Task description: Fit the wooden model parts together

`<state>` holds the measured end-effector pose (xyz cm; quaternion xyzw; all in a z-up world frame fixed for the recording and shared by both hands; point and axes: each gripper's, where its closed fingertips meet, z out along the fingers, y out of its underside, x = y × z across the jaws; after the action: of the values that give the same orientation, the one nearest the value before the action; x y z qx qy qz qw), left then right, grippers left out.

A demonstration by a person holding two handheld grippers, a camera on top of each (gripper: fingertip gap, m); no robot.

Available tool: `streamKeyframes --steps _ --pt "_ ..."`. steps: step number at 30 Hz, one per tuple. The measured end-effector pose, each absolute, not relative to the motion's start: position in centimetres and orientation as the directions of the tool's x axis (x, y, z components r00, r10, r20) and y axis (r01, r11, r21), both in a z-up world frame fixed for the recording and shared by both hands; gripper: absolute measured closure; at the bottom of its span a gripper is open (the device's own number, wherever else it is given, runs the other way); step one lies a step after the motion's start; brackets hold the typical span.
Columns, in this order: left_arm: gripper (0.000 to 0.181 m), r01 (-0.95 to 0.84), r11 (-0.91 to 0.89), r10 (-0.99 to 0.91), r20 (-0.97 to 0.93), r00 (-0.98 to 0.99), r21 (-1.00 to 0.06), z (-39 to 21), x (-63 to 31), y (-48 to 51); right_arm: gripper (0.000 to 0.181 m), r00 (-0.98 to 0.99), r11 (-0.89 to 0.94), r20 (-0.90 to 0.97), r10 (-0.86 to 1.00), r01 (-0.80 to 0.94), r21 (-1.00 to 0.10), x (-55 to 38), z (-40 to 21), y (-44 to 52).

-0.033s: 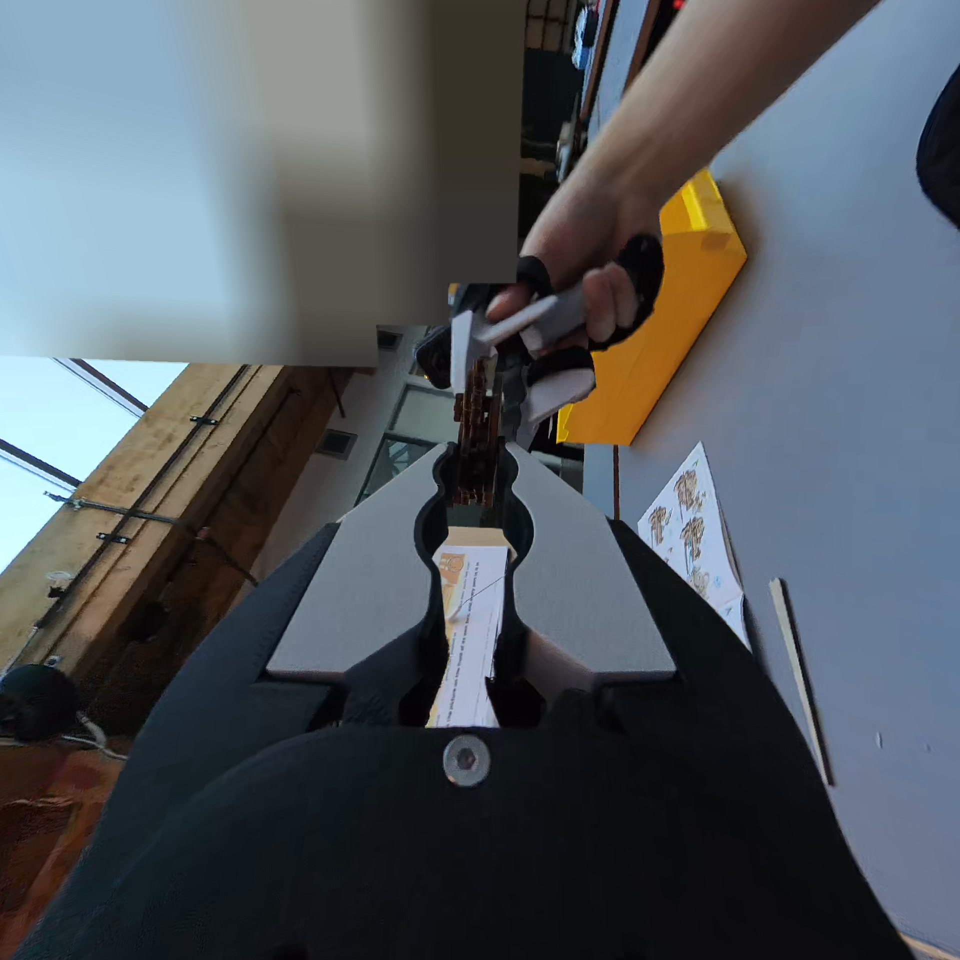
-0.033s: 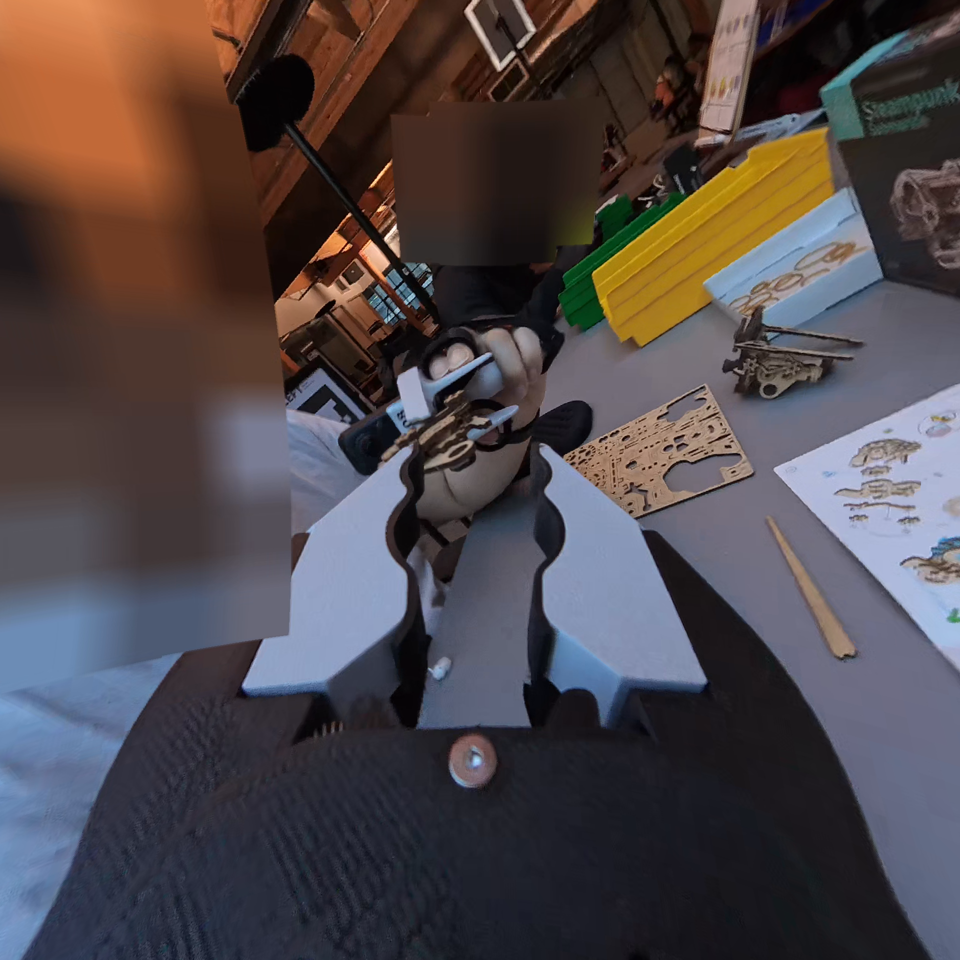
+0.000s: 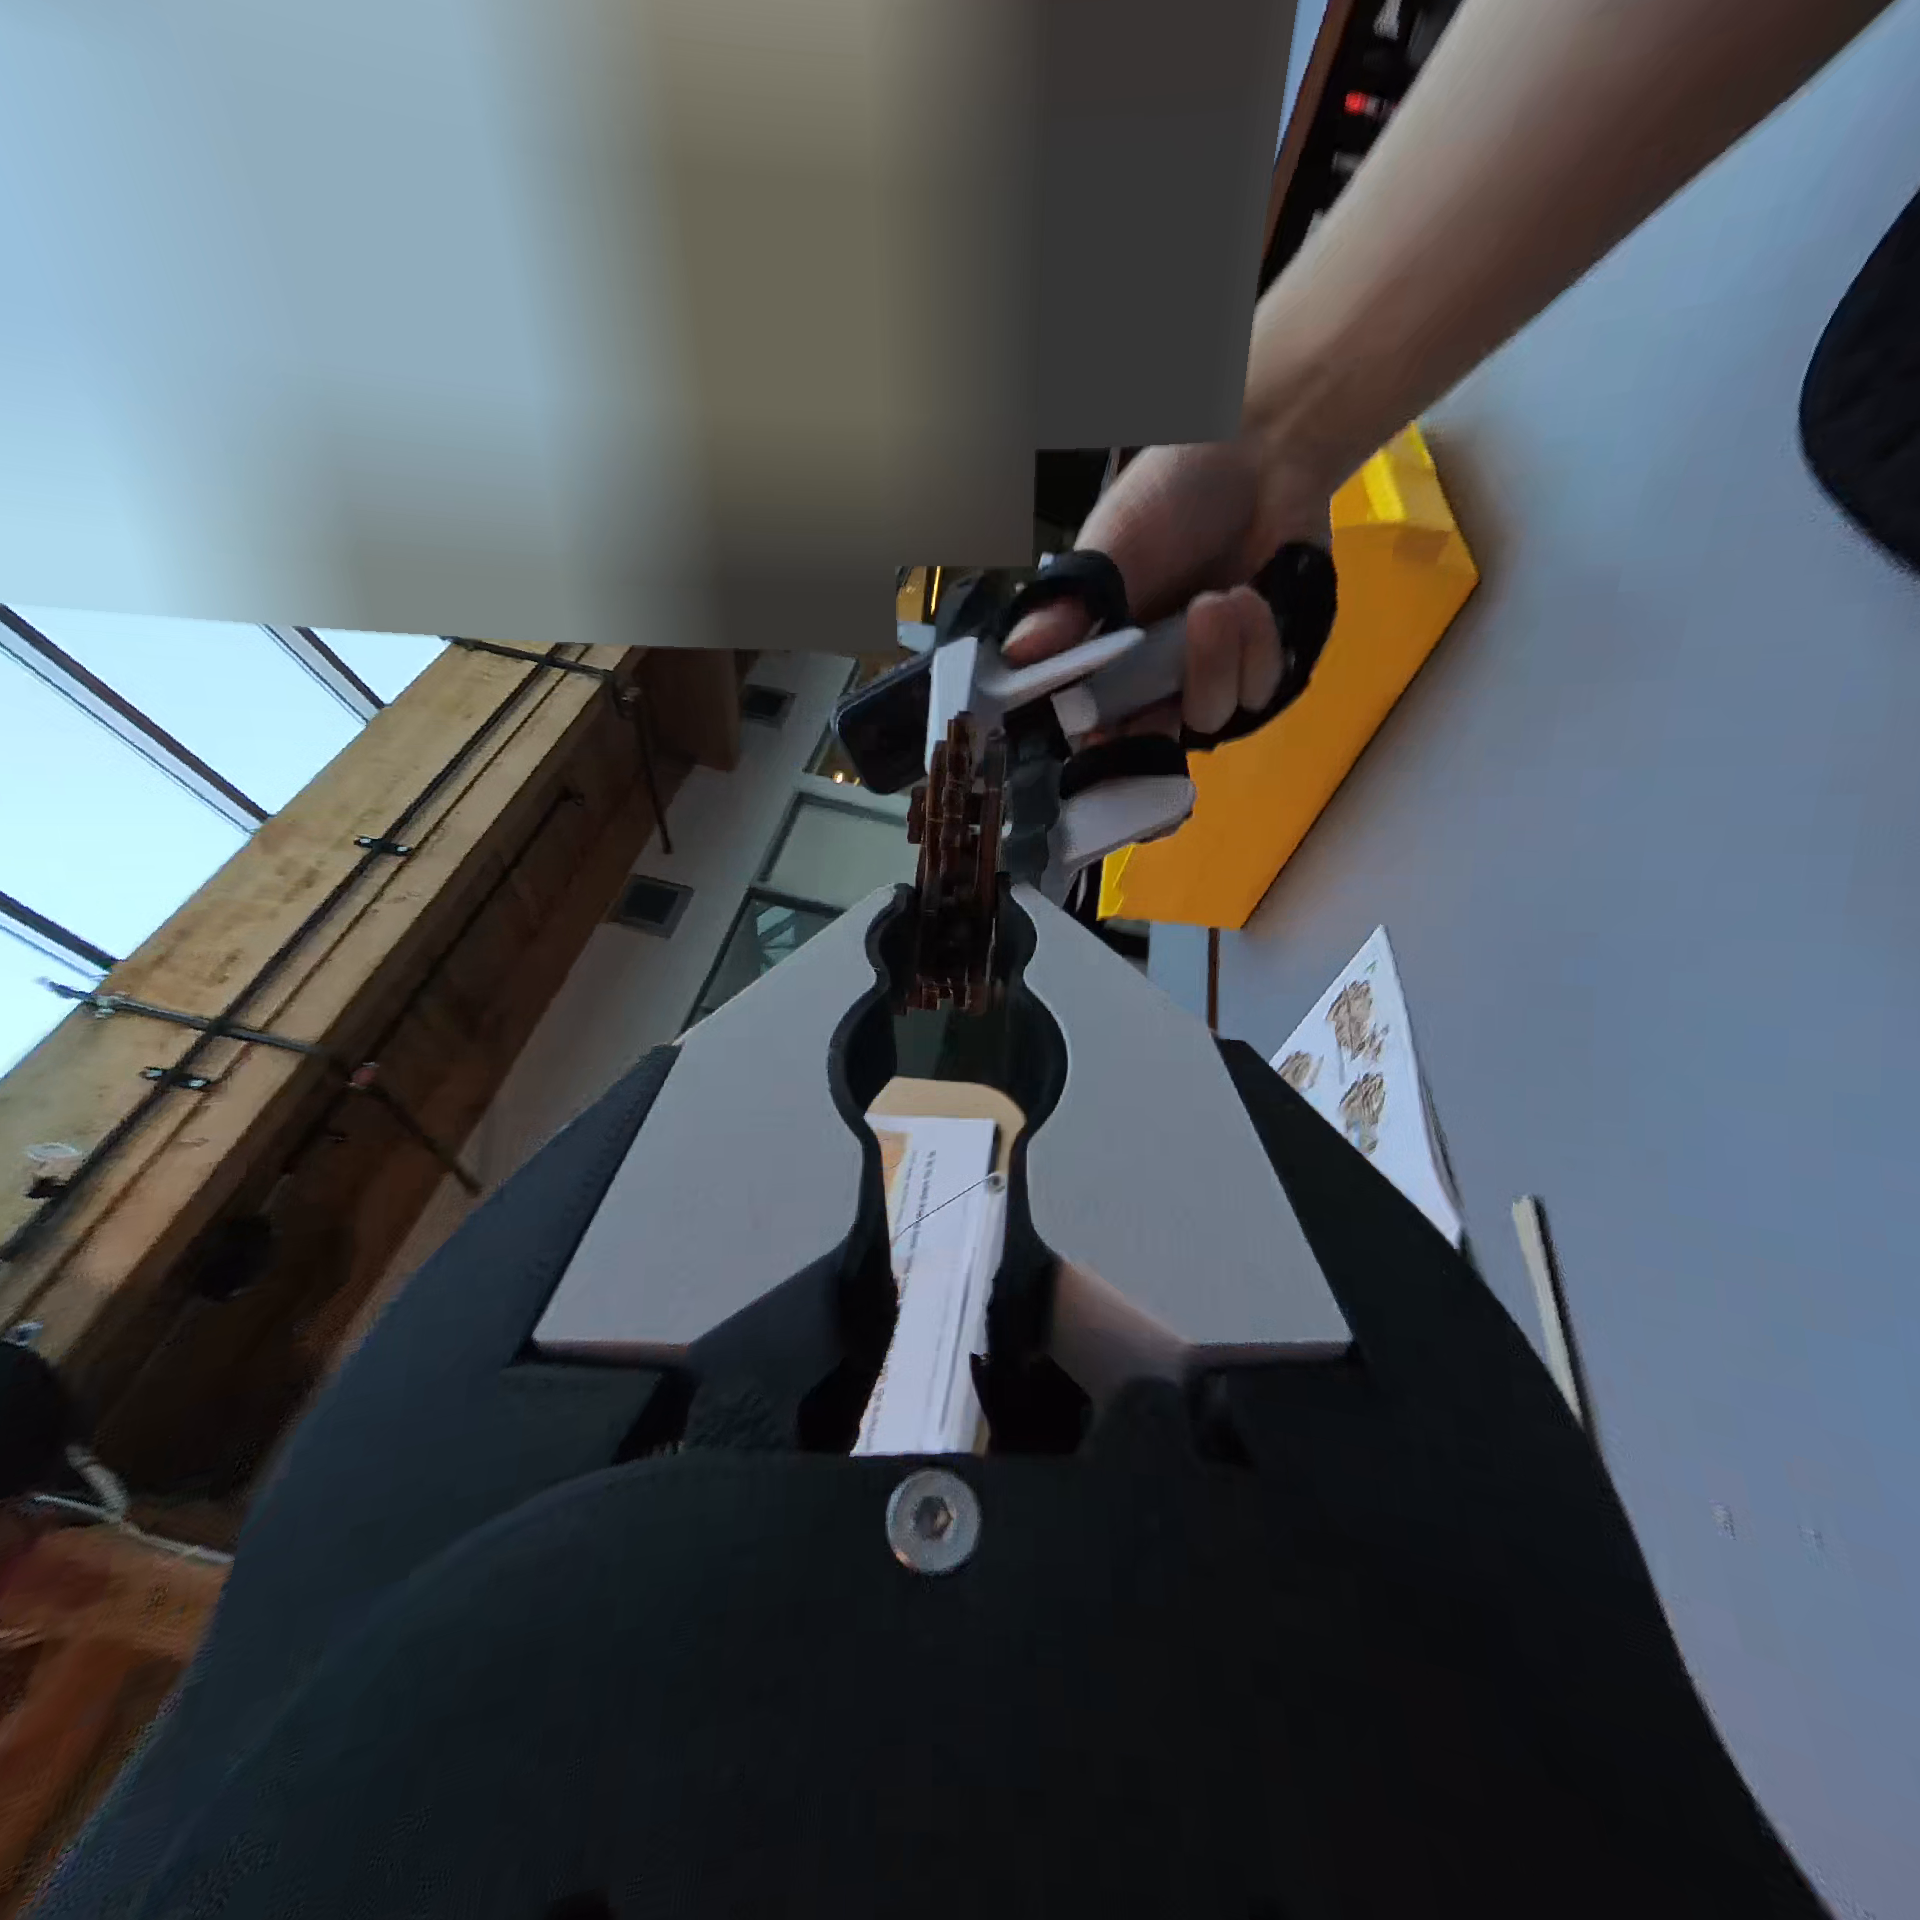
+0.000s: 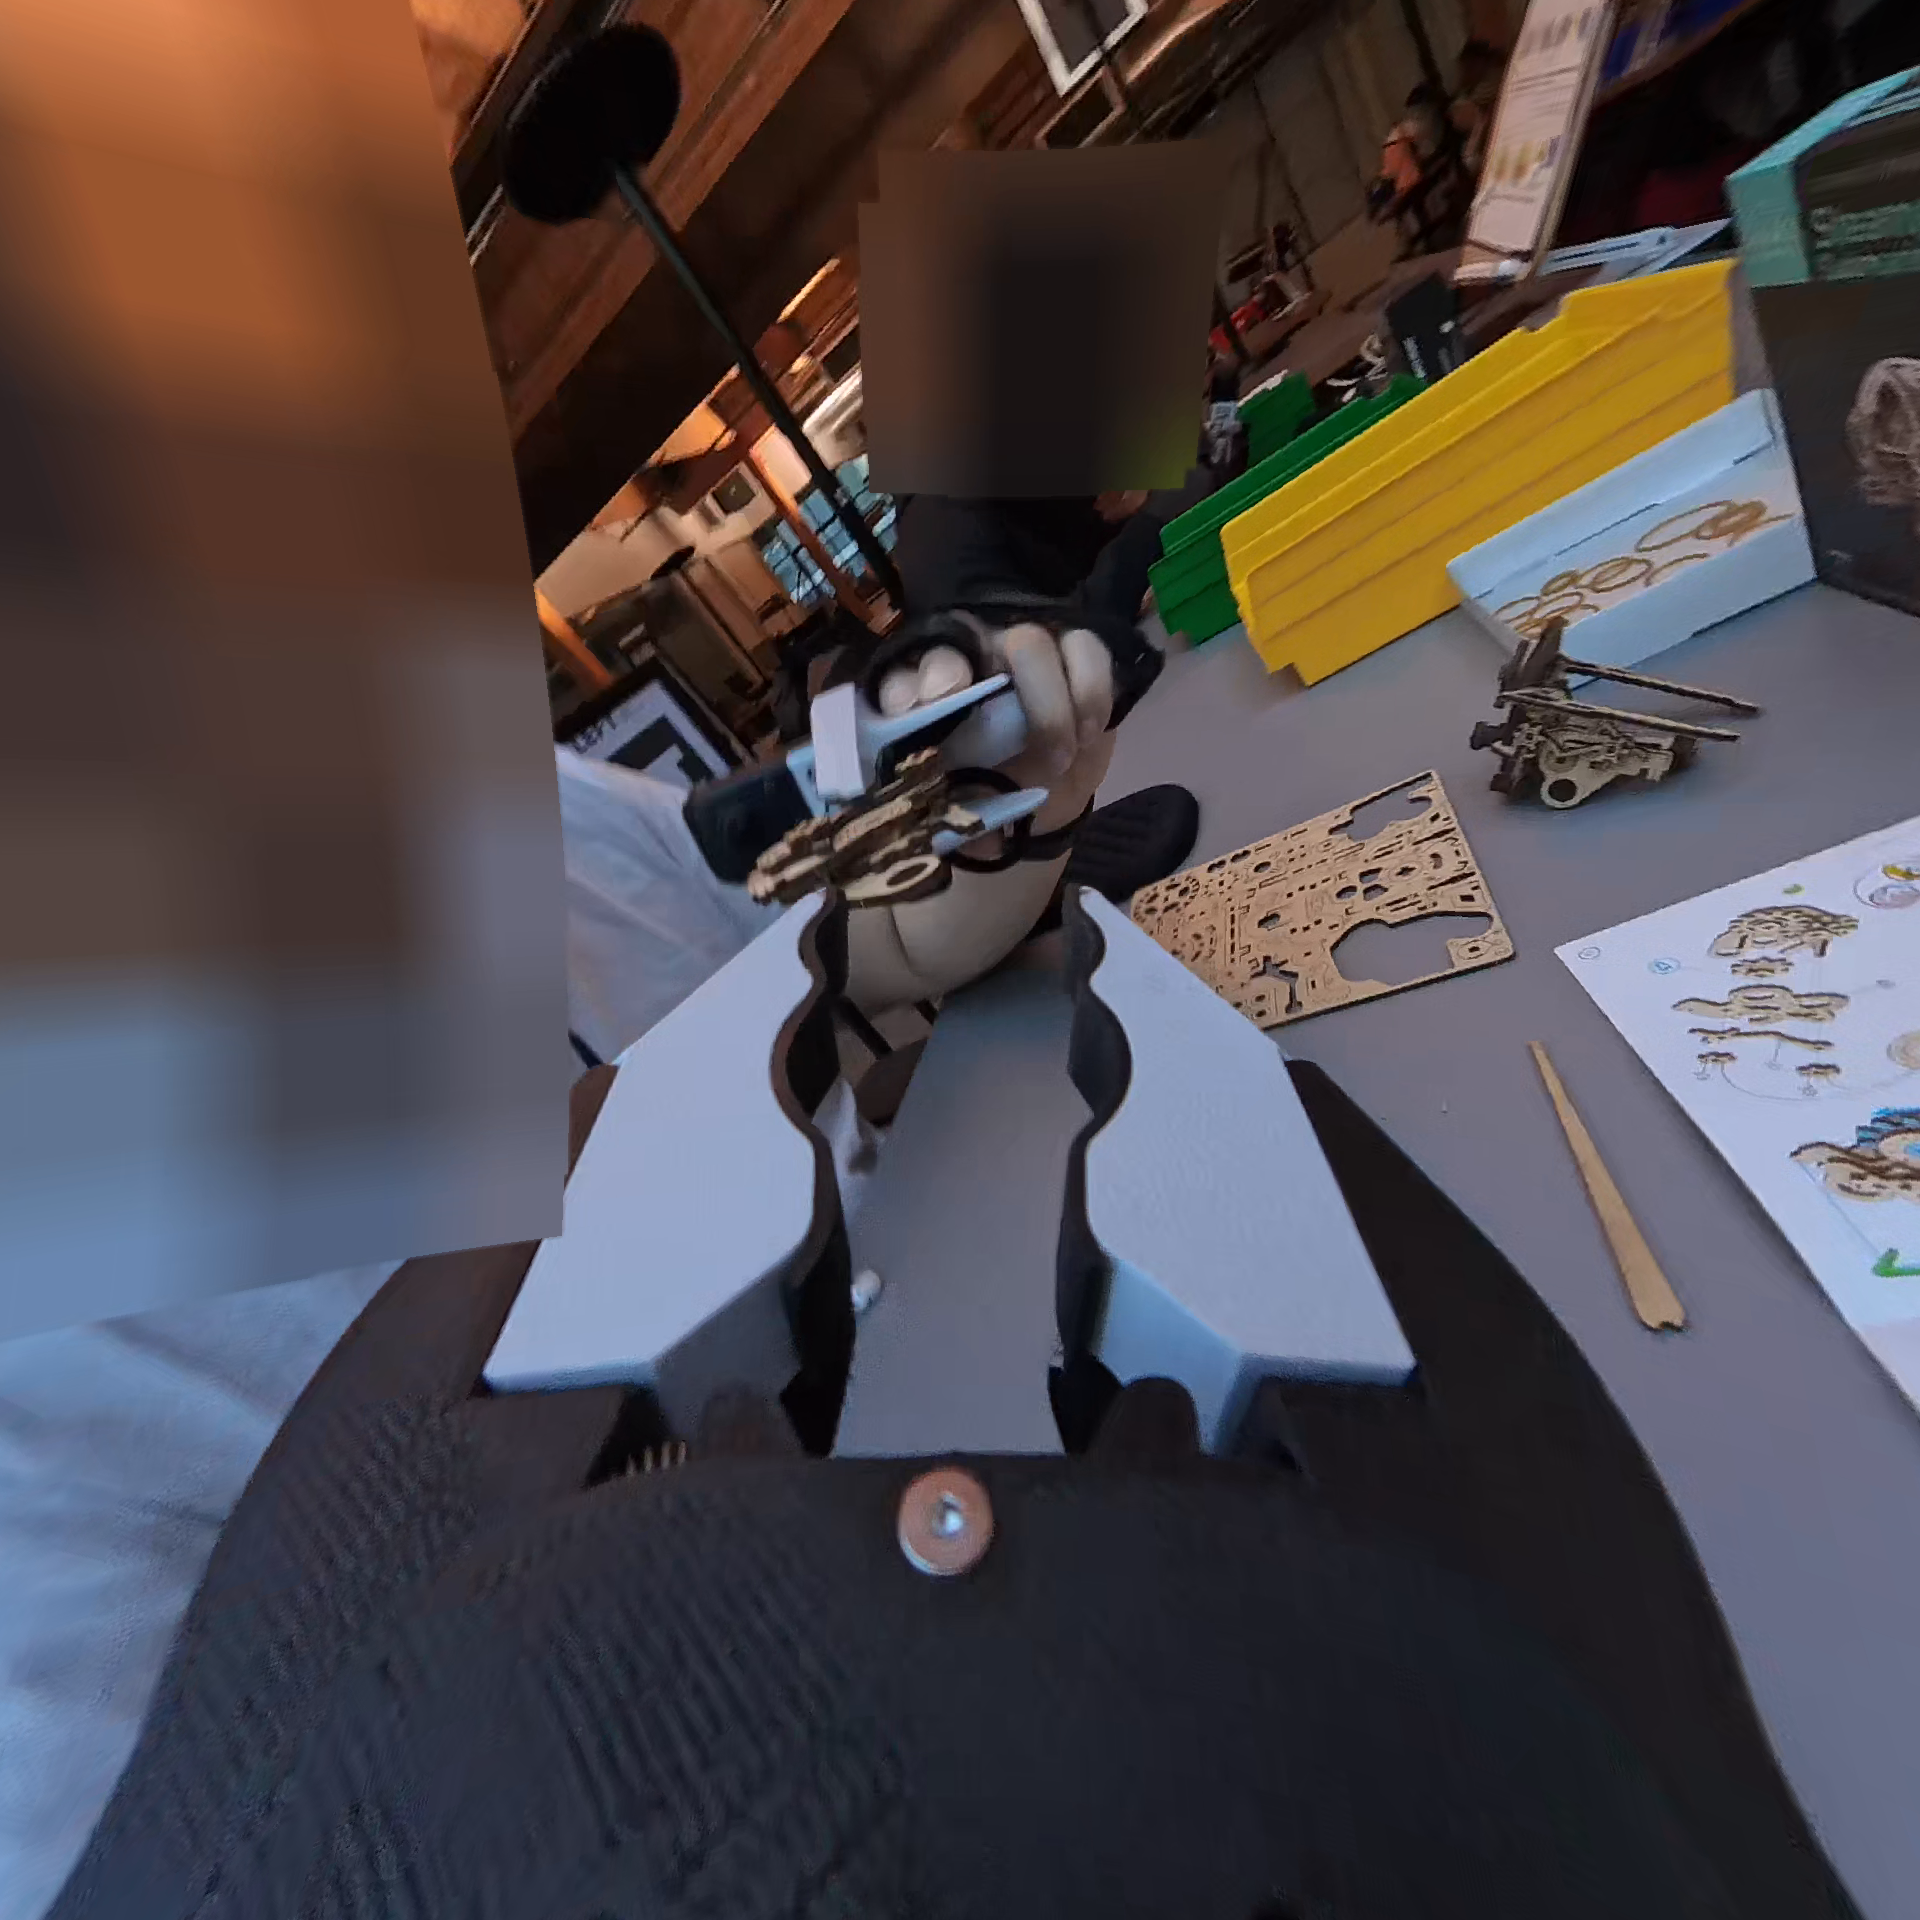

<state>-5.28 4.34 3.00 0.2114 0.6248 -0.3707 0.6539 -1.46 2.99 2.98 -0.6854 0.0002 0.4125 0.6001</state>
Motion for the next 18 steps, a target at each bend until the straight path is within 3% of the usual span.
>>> streamKeyframes --steps 3,5,8,10,12,15,18 --pt "0.169 0.775 0.529 -0.270 -0.934 -0.235 -0.347 3.1 -6.3 3.8 0.136 0.738 -0.223 -0.355 0.574 -0.276 -0.935 -3.2 1.7 2.4" --pt "0.169 0.786 0.475 -0.273 -0.916 -0.295 -0.395 3.2 -6.9 3.6 0.135 0.763 -0.187 -0.238 0.601 -0.155 -0.970 -4.5 1.4 2.4" --pt "0.169 0.779 0.434 -0.268 -0.890 -0.369 -0.453 2.9 -7.3 3.4 0.138 0.742 -0.154 -0.193 0.642 -0.122 -0.981 -5.9 2.0 2.3" --pt "0.169 0.776 0.436 -0.263 -0.889 -0.374 -0.455 2.7 -7.2 3.3 0.140 0.726 -0.177 -0.230 0.648 -0.150 -0.973 -6.3 2.1 2.5" --pt "0.169 0.780 0.473 -0.244 -0.911 -0.332 -0.411 2.4 -7.0 3.3 0.154 0.716 -0.239 -0.265 0.646 -0.140 -0.961 -6.5 1.2 2.6" --pt "0.169 0.771 0.520 -0.187 -0.929 -0.318 -0.368 1.1 -7.0 3.1 0.154 0.750 -0.257 -0.224 0.623 -0.075 -0.964 -6.1 0.1 2.6" --pt "0.169 0.768 0.502 -0.178 -0.916 -0.359 -0.398 0.3 -7.8 2.7 0.152 0.715 -0.230 -0.181 0.676 -0.029 -0.973 -7.4 0.3 1.9"
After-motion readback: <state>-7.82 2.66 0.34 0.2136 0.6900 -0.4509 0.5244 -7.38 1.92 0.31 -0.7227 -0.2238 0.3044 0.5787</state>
